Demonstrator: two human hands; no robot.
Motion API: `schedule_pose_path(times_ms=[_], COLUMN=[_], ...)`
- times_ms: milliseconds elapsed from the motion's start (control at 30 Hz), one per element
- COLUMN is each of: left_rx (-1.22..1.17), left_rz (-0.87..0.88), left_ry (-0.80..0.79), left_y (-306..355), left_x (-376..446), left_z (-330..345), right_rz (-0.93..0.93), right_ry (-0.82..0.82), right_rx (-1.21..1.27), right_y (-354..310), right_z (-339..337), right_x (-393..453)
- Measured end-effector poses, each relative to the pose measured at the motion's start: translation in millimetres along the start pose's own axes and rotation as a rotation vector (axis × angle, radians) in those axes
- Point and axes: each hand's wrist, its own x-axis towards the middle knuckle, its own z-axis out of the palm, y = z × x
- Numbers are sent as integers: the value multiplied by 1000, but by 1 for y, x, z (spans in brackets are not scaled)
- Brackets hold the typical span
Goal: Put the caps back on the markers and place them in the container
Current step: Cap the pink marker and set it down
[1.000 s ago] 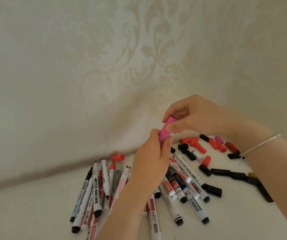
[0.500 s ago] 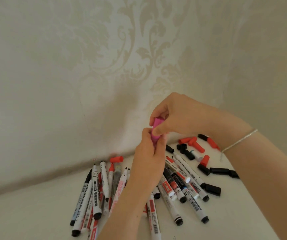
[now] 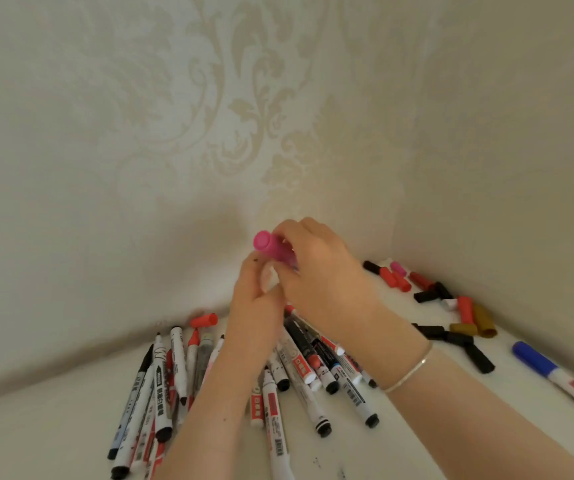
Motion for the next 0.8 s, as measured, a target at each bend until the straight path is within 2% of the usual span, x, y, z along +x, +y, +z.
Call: schedule_pose_path(times_ms=[100, 200, 267, 367, 433, 533, 633, 700, 800], left_rx=[0, -75, -113, -237, -279, -224, -29, 67, 131], left_rz=[2, -52, -117, -292, -440, -472, -385, -340, -320], left_ry=[143, 187, 179, 56, -78, -127, -156, -294, -538], left_y=[-2, -2, -3, -4, -2, -1, -6, -11, -15], left_x=[4, 3, 3, 5, 12, 30, 43, 47, 54], left_z=[-6, -2, 5, 23, 36, 54, 70, 80, 96], right_rz=[-113, -31, 166, 534, 686, 731, 721, 781, 937], right_ry=[203, 283, 317, 302, 247, 109, -58, -123, -40], right_rx=[-191, -29, 188, 672, 872, 875, 759, 720, 795], right_y=[5, 15, 25, 37, 46, 56, 65, 78, 107], right_z=[2, -1, -1, -6, -6, -1, -6, -14, -32], right_x=[-13, -22, -26, -24, -23, -25, -23, -19, -12])
